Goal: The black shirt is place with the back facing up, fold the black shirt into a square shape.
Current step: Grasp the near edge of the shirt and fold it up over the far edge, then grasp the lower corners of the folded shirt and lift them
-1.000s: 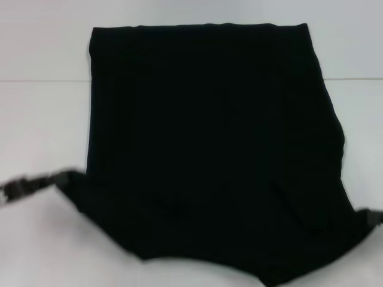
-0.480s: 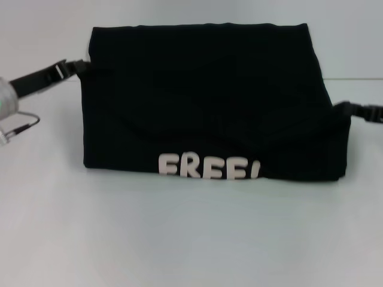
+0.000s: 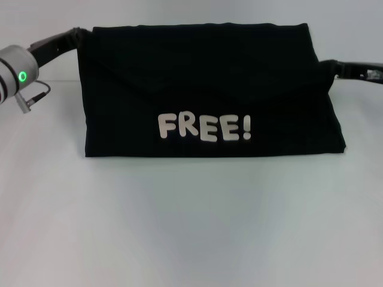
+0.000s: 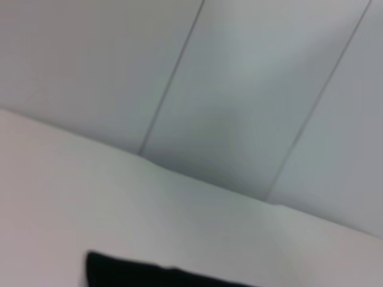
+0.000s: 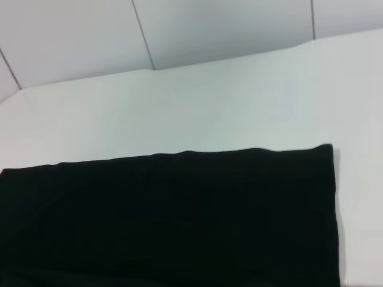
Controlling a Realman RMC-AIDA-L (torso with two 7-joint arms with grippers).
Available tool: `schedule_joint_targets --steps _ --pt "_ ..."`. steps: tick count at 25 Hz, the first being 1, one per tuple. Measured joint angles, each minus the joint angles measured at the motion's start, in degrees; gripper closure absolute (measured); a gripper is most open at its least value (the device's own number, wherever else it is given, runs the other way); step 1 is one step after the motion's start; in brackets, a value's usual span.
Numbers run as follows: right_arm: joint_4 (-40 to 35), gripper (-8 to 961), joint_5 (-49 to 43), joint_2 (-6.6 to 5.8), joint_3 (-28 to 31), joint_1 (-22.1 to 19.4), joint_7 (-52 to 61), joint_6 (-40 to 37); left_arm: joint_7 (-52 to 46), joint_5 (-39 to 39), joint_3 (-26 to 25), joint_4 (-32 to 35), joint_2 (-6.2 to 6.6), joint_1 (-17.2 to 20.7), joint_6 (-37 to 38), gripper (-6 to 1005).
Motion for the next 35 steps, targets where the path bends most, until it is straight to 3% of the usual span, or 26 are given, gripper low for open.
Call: schedule_joint_targets --steps 6,13,18,23,24,27,32,35 --pt "1.5 822 0.1 0.92 -0.2 1.3 0.0 3.9 8.0 -4.3 -0.2 -1.6 -0.57 -0.7 -2.7 960" --pt "1.3 777 0.3 3.81 -0.2 1.0 -0.1 6.1 17.8 -8.7 -0.2 -2.3 -3.49 0.2 -6.2 960" --pt "1.2 745 0.4 4.02 -0.3 0.9 -0.1 6.1 19.2 -8.7 0.1 -3.9 -3.05 0.5 -8.3 960" --pt "0.7 712 2.0 4.06 0.0 0.8 -0.3 7.3 19.3 -8.5 0.2 -4.3 -2.85 -0.5 -14.3 793" --pt "0.5 706 2.9 4.07 -0.1 0.7 -0.6 7.7 19.3 -8.5 0.2 -4.3 -2.84 -0.6 -14.7 718" --pt "-0.7 459 7.2 4.23 -0.1 -0.1 -2.5 8.6 18.9 -8.5 0.2 -4.0 -2.61 -0.5 -14.7 533" --pt "-3.4 335 15.2 4.25 -0.2 -2.8 -6.1 2.6 17.7 -8.4 0.4 -4.0 -2.3 0.3 -14.5 361" --pt "-4.3 312 16.7 3.5 -0.2 -5.3 -6.2 -5.1 8.6 -7.8 7.5 -3.2 -2.27 3.1 -11.3 347"
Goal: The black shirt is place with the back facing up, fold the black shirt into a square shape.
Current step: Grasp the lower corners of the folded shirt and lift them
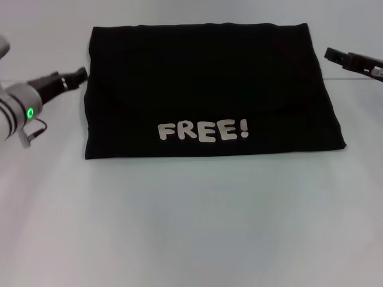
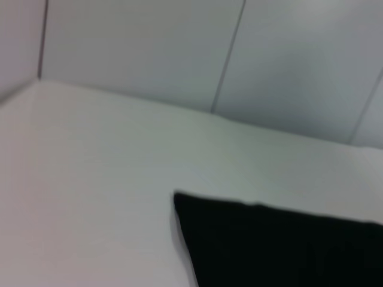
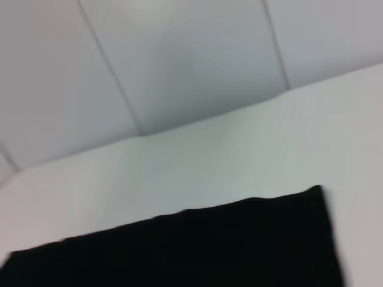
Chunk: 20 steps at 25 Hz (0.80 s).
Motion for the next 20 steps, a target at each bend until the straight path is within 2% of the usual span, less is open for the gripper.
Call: schedule_joint_targets --steps 2,4,8,12,14,20 --pt "-0.5 314 0.1 -0.67 0.0 -1.8 0.4 -5.0 -7.5 0.1 6.6 1.9 -0.06 2.4 4.2 337" --pt "-0.9 316 0.0 -1.59 0.0 -3.7 0.9 -10.3 -15.0 0.2 13.2 5.2 -0.68 5.6 9.4 327" --pt "-0.9 319 0.1 -3.01 0.3 -6.7 1.1 -18.0 -23.2 1.0 20.7 13.8 -2.68 11.5 18.8 313" --pt "-0.9 323 -0.2 -3.82 0.0 -8.6 1.4 -22.0 -25.5 5.6 21.5 19.0 -3.71 14.9 27.2 312" --pt "-1.0 325 -0.6 -3.99 -0.7 -9.0 1.4 -23.6 -26.9 8.7 21.2 20.1 -3.63 15.6 30.0 312" --pt "-1.0 328 -0.9 -4.28 -3.2 -9.8 1.4 -27.8 -33.7 14.1 20.6 20.6 -3.48 16.4 29.3 316"
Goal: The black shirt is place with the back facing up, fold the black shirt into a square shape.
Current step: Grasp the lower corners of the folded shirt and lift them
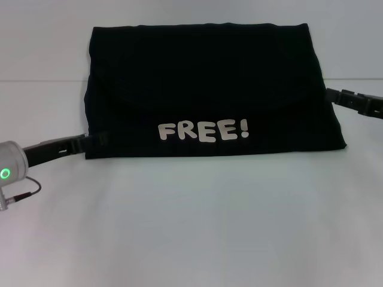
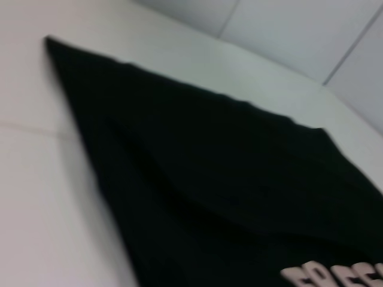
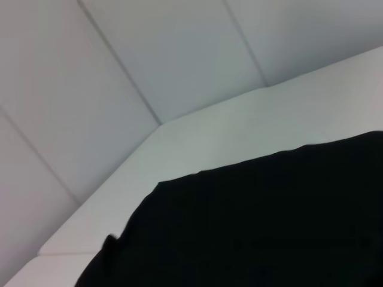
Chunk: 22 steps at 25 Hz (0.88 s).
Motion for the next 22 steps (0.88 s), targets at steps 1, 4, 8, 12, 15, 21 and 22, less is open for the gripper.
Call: schedule_joint_targets --steps 1,4,8,12,15,21,22 --pt "0.0 328 0.0 -0.03 -0.1 -0.1 0.0 -0.4 -0.6 0.5 -0.2 -0.1 0.0 0.0 -0.4 316" --pt "0.0 328 0.1 -0.12 -0.1 0.0 0.1 -0.9 -1.7 1.1 -0.3 -0.6 -0.02 0.0 -2.2 316" --pt "-0.2 328 0.2 -0.09 -0.1 0.4 0.1 -0.7 -2.0 1.2 0.3 -2.5 -0.02 -0.6 -4.6 316" --pt "-0.7 329 0.2 0.32 0.0 0.5 0.1 -0.2 -1.7 1.2 0.6 -4.6 0.09 -1.5 -6.3 317" --pt "-0.8 329 0.3 0.36 0.2 0.5 0.1 -0.1 -1.4 1.2 0.9 -4.9 0.13 -1.8 -6.5 317" --pt "-0.8 329 0.3 0.29 0.2 0.4 0.1 0.0 -1.5 1.2 1.7 -4.8 0.12 -1.9 -7.7 316" --pt "-0.8 328 0.3 0.28 0.2 0.4 0.1 0.0 -1.5 1.2 1.7 -4.6 0.12 -1.9 -7.9 316"
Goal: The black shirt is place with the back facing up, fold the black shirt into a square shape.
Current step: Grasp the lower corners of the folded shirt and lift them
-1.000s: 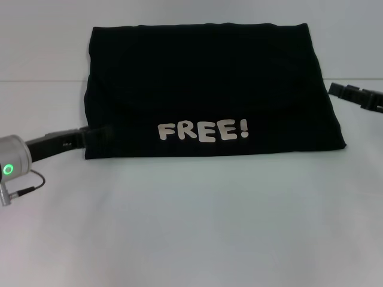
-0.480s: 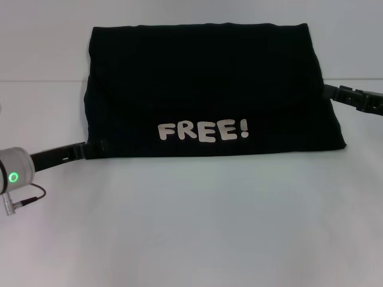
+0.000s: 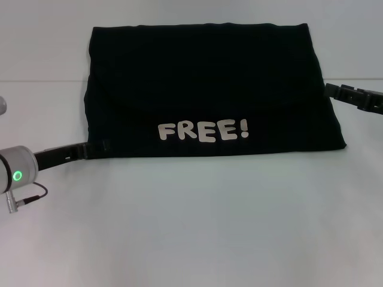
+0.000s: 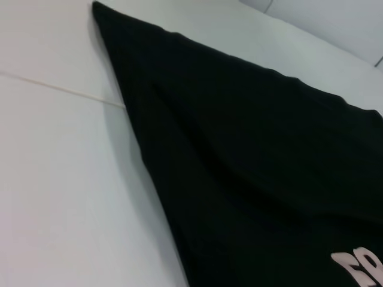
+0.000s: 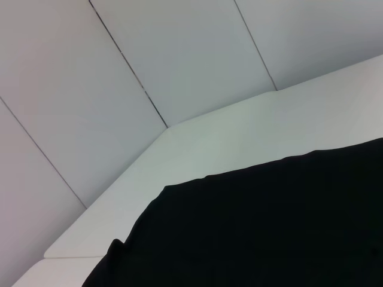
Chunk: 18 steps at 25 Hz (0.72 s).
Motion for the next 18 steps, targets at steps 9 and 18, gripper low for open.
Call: schedule_joint_targets --steps 9,18 --pt "0.0 327 0.0 0.07 0.1 0.1 0.0 0.3 0.1 0.1 0.9 -0.6 -0.07 -0.5 -1.5 318" --pt "0.1 327 0.0 0.08 0.1 0.1 0.0 0.3 0.1 -0.4 2.5 -0.3 -0.32 -0.9 -0.2 321"
